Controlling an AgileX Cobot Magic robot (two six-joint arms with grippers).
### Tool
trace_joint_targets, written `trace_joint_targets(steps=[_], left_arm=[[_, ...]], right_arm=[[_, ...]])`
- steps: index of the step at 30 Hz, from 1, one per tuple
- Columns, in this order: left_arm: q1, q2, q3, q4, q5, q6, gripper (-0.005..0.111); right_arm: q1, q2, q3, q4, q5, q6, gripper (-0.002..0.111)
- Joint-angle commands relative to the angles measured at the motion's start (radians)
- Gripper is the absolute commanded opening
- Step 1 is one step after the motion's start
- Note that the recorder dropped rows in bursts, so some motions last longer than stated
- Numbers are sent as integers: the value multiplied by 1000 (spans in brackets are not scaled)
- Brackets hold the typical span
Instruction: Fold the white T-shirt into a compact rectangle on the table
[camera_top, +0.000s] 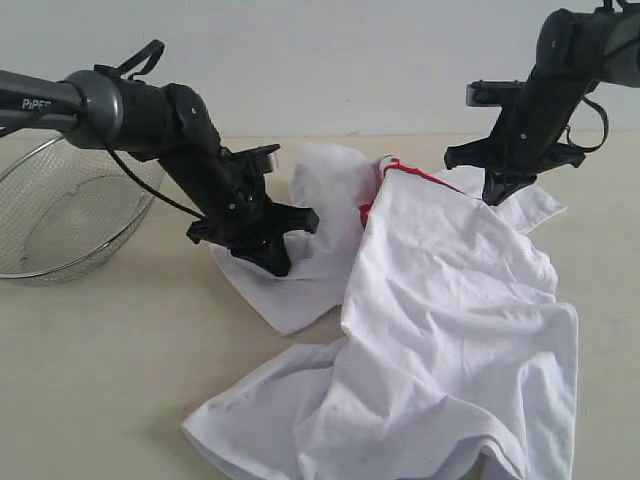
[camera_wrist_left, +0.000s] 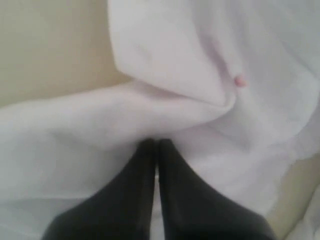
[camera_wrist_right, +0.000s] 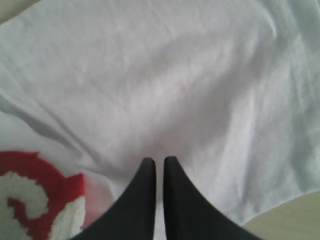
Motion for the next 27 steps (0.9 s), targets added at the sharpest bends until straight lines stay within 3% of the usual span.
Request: trace_joint_targets(steps=[1, 17, 27], left_arm=[[40, 28, -2, 89, -5, -13, 4], [130, -6, -26, 83, -3, -15, 4], [142, -6, -113, 75, 24, -27, 4]], right_arm=[[-4, -3, -1, -39, 2, 13, 0], [-12, 52, -1, -165, -11, 82, 0], [-94, 51, -1, -165, -4, 82, 0]])
